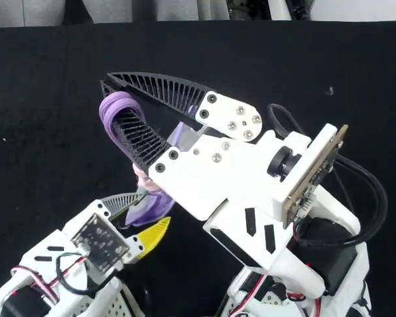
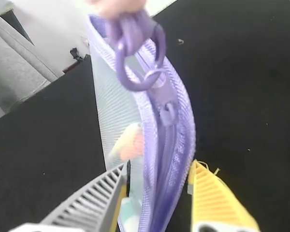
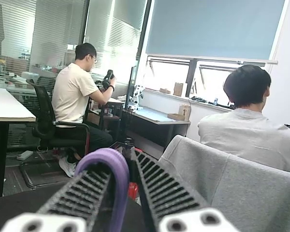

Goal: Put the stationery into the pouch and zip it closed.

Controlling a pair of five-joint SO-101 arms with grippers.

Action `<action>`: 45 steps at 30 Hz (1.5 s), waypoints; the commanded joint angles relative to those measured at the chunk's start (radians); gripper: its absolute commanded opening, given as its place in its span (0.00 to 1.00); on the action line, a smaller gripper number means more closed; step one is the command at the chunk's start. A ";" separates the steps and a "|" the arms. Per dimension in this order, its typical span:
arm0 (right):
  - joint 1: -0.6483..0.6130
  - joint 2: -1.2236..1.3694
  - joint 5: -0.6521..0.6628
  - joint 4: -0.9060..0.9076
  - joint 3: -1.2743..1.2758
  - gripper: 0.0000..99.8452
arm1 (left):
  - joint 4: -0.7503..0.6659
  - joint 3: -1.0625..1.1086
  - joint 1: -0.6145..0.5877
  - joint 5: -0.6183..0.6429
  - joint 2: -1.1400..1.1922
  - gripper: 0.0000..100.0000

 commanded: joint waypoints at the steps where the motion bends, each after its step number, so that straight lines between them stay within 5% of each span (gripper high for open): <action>1: -0.012 0.008 0.008 -0.026 -0.004 0.01 | -0.035 0.002 0.002 0.006 0.000 0.21; 6: -0.012 0.008 0.008 -0.028 0.008 0.01 | -0.054 0.019 -0.008 0.006 0.002 0.21; 13: -0.011 0.007 0.009 -0.028 0.018 0.01 | -0.256 0.171 -0.102 0.002 0.000 0.20; 19: -0.006 0.007 0.009 -0.020 0.018 0.01 | -0.273 0.171 -0.113 0.002 0.000 0.03; 22: 0.005 0.007 0.009 -0.017 0.019 0.01 | -0.270 0.171 -0.117 0.002 -0.002 0.04; 32: 0.336 0.007 0.009 -0.037 0.107 0.01 | -0.155 0.013 -0.108 0.008 -0.002 0.03; 45: 0.729 0.007 0.009 -0.318 0.237 0.01 | -0.029 -0.061 -0.122 0.009 -0.003 0.03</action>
